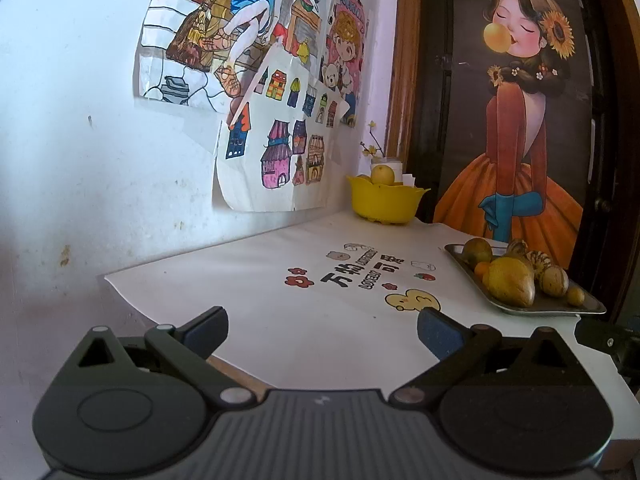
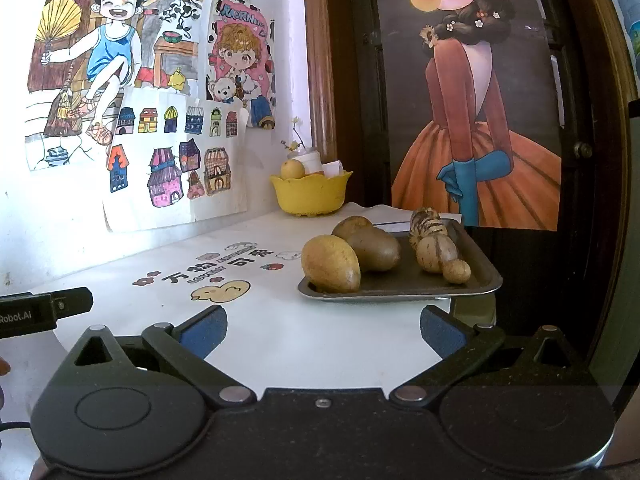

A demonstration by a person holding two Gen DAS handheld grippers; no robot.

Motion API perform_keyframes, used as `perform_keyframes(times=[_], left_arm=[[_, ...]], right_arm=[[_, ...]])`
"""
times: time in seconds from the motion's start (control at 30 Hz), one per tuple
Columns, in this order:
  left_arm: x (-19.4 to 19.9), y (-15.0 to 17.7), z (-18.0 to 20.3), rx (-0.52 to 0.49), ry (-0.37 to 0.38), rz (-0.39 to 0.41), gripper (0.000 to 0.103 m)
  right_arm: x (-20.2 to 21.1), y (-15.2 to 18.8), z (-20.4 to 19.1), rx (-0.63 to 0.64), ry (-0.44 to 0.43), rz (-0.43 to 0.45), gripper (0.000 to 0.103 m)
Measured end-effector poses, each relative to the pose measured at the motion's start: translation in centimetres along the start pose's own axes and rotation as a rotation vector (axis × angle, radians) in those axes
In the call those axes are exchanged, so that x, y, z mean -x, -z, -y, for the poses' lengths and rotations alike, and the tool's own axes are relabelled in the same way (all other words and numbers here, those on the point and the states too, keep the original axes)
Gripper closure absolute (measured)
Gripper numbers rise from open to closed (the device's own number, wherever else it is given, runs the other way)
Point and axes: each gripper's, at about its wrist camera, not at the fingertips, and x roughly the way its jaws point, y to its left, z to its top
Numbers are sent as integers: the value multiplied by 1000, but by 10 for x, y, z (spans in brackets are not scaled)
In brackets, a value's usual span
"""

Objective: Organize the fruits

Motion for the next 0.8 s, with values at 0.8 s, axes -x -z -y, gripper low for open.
perform_keyframes(times=[0.8], left_arm=[[0,2,1,-3,-1,-3,0]], right_arm=[[0,1,-1,0,0,-3,1]])
